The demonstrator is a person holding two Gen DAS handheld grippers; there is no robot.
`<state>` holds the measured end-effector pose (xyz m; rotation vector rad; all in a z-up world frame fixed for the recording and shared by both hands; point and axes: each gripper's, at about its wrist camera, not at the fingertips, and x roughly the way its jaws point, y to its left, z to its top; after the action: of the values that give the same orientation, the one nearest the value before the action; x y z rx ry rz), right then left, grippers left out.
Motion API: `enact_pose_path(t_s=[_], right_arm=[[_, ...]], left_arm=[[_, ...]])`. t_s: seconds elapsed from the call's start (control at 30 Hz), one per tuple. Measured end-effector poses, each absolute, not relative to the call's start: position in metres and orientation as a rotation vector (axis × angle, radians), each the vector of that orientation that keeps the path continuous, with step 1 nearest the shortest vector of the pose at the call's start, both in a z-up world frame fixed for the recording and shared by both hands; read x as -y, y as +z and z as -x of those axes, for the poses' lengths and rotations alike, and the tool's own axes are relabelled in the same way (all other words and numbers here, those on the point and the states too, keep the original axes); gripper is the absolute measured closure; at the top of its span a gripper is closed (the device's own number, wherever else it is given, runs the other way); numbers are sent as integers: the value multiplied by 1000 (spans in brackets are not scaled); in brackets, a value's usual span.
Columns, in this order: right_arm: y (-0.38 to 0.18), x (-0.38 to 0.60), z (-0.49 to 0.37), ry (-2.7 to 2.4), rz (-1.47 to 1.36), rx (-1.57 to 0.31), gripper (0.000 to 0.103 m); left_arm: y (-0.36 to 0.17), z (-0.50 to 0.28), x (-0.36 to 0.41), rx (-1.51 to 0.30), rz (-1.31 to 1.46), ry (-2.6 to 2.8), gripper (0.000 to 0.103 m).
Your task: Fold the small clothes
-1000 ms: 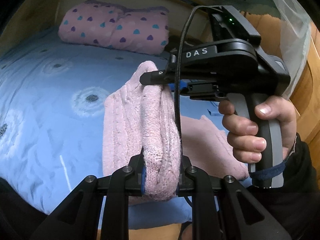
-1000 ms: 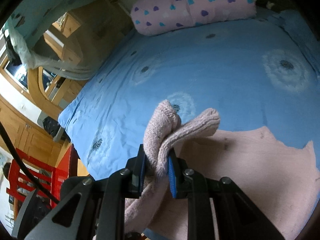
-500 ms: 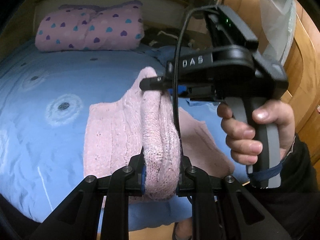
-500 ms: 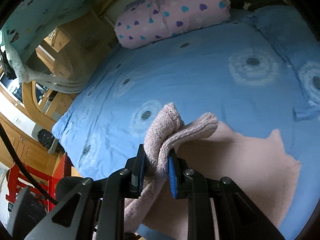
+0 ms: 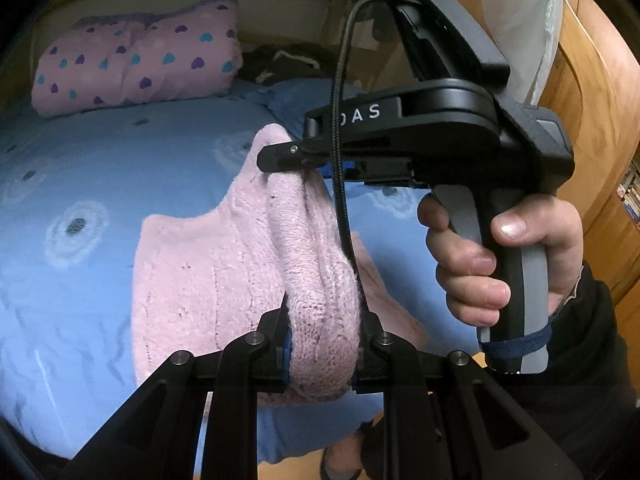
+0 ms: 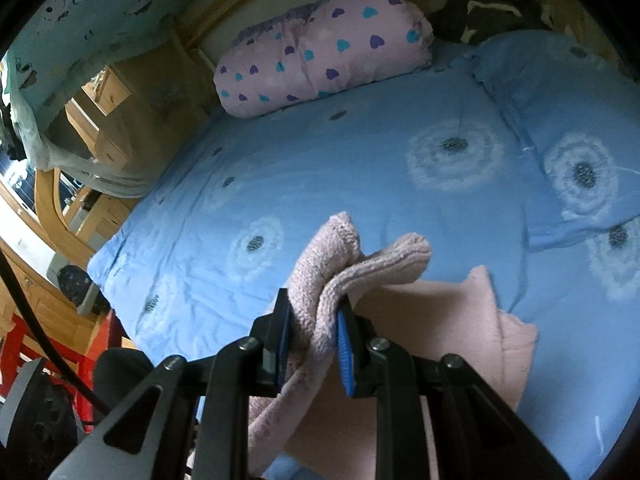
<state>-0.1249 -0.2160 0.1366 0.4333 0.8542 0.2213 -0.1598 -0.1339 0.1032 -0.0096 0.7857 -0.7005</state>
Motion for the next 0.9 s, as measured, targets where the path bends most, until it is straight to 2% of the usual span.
enact_pose_path(t_s=[0.57,0.9], right_arm=[[116,263,141,174,-458,-871,81],[105,301,164,88,-530,-839,81]], left_arm=[[85,135,182,-842,-39,-795,103],[53,136,213,-911,-50,-848,103]])
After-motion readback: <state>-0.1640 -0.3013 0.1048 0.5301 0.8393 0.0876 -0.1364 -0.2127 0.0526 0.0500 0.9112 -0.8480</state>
